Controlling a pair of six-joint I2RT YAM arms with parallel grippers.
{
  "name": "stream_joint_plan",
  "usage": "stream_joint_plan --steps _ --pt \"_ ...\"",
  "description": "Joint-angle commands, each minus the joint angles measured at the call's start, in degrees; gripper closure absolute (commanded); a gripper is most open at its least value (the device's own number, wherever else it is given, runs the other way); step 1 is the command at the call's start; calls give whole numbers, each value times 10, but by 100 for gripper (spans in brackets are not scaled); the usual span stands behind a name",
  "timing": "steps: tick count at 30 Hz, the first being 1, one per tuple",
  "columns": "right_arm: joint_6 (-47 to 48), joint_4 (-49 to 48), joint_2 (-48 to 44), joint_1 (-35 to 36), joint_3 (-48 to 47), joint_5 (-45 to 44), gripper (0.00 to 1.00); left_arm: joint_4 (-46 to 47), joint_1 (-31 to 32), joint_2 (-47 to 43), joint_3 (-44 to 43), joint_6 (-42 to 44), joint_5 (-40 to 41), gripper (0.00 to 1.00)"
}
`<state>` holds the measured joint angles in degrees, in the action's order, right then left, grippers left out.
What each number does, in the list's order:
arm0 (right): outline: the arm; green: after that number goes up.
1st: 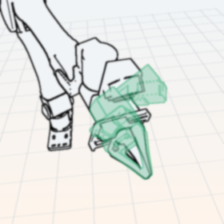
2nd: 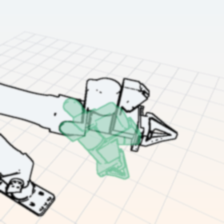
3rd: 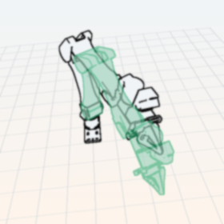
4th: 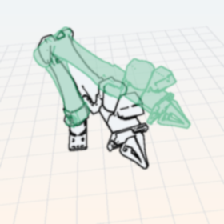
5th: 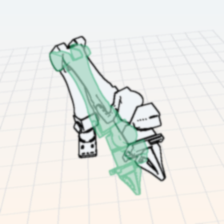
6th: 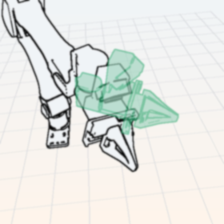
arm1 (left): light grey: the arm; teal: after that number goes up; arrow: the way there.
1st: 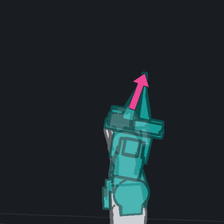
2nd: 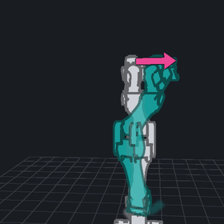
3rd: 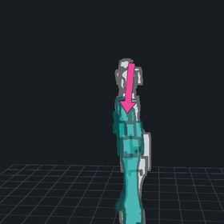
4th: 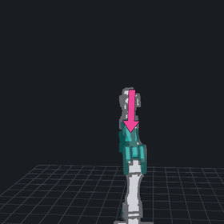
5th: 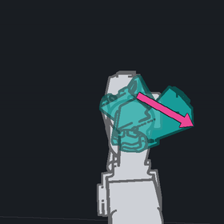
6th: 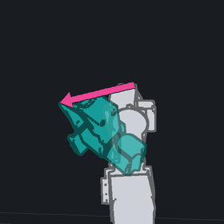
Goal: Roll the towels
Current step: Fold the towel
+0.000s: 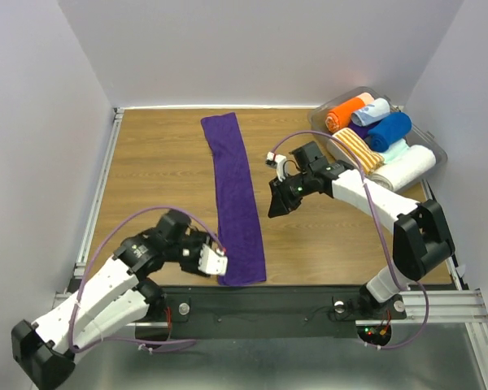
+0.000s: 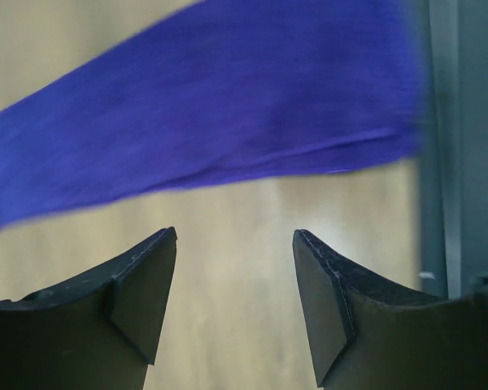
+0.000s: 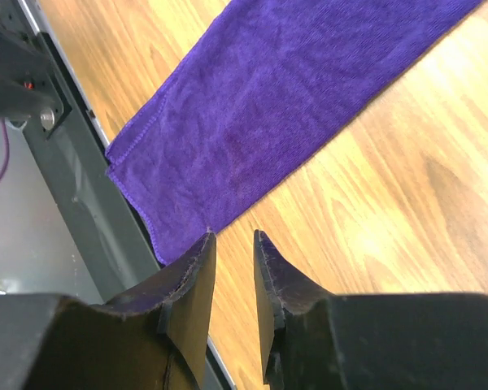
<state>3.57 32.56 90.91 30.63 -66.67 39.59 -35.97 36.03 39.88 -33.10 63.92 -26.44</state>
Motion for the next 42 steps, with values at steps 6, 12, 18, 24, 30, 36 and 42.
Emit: stream_joint_plan --steps 6,12,18,24,30,36,42 --pt "4 4 8 -2 2 -29 69 72 206 83 22 -49 29 32" --pt "9 4 18 -7 5 -36 69 174 369 133 37 -174 80 39" --pt "9 6 27 -9 -3 -24 69 260 410 228 34 -259 157 39" --pt "8 7 23 -9 -1 -17 69 310 412 275 35 -279 221 40" --pt "11 7 24 -9 -2 -21 69 319 419 307 59 -255 235 47" --pt "13 8 30 -11 -2 -24 70 318 441 335 69 -248 221 54" --pt "14 8 28 -16 -2 -27 70 300 451 340 59 -245 210 94"
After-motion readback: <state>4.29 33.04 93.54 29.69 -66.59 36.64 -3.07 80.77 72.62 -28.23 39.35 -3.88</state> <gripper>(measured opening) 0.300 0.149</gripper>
